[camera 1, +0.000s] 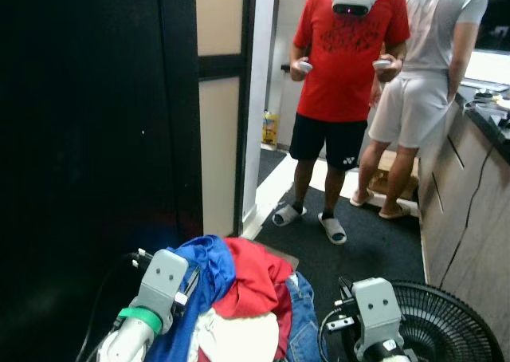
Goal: Clothes washing
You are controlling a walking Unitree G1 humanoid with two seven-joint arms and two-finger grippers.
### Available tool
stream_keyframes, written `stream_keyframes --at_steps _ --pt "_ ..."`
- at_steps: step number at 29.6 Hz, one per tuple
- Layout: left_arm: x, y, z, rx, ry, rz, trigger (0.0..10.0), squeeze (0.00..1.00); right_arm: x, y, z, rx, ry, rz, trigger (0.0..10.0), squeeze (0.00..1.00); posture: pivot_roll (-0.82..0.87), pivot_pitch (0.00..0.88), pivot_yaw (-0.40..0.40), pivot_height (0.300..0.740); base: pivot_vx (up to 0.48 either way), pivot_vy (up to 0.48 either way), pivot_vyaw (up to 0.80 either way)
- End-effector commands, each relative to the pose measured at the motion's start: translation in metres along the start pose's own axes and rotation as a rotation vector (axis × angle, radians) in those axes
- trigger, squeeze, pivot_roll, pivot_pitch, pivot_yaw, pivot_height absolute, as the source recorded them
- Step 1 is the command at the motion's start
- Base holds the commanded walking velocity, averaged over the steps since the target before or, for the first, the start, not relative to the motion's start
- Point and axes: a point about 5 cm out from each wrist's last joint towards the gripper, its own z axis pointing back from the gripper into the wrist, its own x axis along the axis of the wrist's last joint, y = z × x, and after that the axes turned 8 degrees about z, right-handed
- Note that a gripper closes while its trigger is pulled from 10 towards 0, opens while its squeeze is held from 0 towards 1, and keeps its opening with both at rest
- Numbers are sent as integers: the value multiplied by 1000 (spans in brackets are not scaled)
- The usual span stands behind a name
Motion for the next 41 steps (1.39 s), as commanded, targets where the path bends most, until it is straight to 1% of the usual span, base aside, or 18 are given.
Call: stream_keyframes --at_steps 1,4,8,12,13,20,21,23,24,30,31,32,33,34,35,36,37,41 --pt "2 -2 3 -59 22 43 10000 0 -1 -1 2 3 13 -12 10000 0 3 68 28 740 0 0 0" --pt "0 -11 8 -202 63 -49 10000 0 -5 -1 2 12 29 -5 10000 0 13 68 24 740 0 0 0" --pt "-12 -18 16 -294 128 -109 10000 0 -11 1 4 22 54 2 10000 0 13 73 23 740 0 0 0" --pt "-17 -19 17 -281 150 -140 10000 0 -14 2 6 26 70 2 10000 0 15 77 22 740 0 0 0" --pt "-22 -19 17 -221 172 -127 10000 1000 -17 3 8 31 84 -1 10000 0 13 79 23 740 0 0 0" --pt "-31 -14 15 -78 232 -88 10000 1000 -20 9 9 44 106 -13 10000 0 19 81 20 740 0 0 0" --pt "-39 -13 19 -66 291 -80 10000 0 -20 11 9 50 109 -17 10000 0 20 82 19 740 0 0 0" --pt "-39 -13 19 -66 291 -80 10000 0 -20 11 9 50 109 -17 10000 0 20 82 19 740 0 0 0" --pt "-46 -11 23 -47 336 -80 10000 1000 -20 13 8 57 111 -20 10000 0 20 85 18 740 0 0 0" --pt "-56 14 26 144 420 12 10000 1000 -21 18 7 86 117 -25 10000 0 29 92 6 740 0 0 0" --pt "-57 18 27 159 426 24 10000 173 -21 19 7 92 117 -26 10000 0 32 97 1 740 0 0 0" --pt "-57 20 27 170 435 36 10000 0 -21 21 6 97 117 -26 10000 0 32 98 0 740 0 0 0" --pt "-58 22 28 172 446 47 10000 0 -22 22 6 102 119 -27 10000 0 34 102 -4 740 0 0 0" --pt "-59 23 29 162 452 54 6706 0 -22 22 6 106 120 -27 10000 0 35 101 -5 740 0 0 0" --pt "-59 23 29 162 452 54 6706 0 -22 22 6 106 120 -27 10000 0 35 101 -5 740 0 0 0" --pt "-60 23 31 155 459 57 4706 0 -22 23 5 108 121 -26 10000 0 35 101 -7 740 0 0 0" --pt "-60 21 32 146 459 70 0 0 -22 22 6 110 122 -26 10000 0 36 102 -8 740 0 0 0" --pt "-59 19 33 150 455 88 0 0 -23 21 6 111 125 -24 10000 0 35 101 -9 740 0 0 0"
